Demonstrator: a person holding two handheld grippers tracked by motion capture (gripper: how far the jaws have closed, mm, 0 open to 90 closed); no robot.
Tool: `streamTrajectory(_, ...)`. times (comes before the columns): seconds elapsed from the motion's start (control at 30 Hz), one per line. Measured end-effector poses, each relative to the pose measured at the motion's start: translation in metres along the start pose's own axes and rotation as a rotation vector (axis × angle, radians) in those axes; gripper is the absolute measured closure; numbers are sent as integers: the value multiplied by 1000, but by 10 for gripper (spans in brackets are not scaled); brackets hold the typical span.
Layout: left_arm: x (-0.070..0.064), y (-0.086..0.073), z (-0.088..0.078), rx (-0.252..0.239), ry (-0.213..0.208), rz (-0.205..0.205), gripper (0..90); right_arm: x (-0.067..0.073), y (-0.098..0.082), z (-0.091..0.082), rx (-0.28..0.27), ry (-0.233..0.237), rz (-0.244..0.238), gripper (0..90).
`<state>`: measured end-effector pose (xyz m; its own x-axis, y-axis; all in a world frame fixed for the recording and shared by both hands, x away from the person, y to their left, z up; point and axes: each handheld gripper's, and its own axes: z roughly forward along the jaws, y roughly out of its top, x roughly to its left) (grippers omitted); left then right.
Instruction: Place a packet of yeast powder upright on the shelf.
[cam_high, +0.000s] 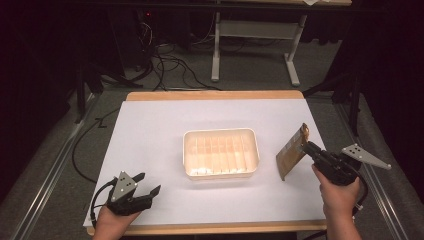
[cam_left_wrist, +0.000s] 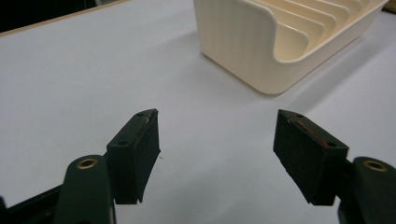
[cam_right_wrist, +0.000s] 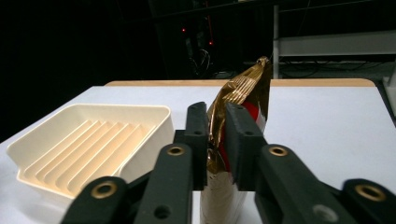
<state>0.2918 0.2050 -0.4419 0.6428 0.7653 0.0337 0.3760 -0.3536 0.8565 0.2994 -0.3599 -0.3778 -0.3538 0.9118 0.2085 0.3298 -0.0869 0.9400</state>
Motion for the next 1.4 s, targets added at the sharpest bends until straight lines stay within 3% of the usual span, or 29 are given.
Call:
streamTrajectory(0.1,-1,0,0,0,-1,2,317,-1,1,2,-1,-11,-3,771)
streamTrajectory(0.2,-1,0,-1,1,-1,7,318,2,2,4,0,-56,-18,722)
streamTrajectory(0.4,-1,0,1,5,-2,7,318,2,1,5,3,-92,-39,726)
streamTrajectory(0.6,-1,0,1,9,0,11,318,2,0,6,10,-100,-47,886)
streamTrajectory(0.97,-1,0,1,7,-1,12,318,2,4,1,-28,-9,-1,900)
streamTrajectory(1.0,-1,0,1,6,-1,11,318,3,6,-1,-49,26,28,900)
streamTrajectory(1.2,-2,0,0,3,-4,11,318,7,11,-5,-82,102,65,900)
streamTrajectory(1.4,-1,1,0,1,-9,9,318,16,16,-8,-102,149,49,900)
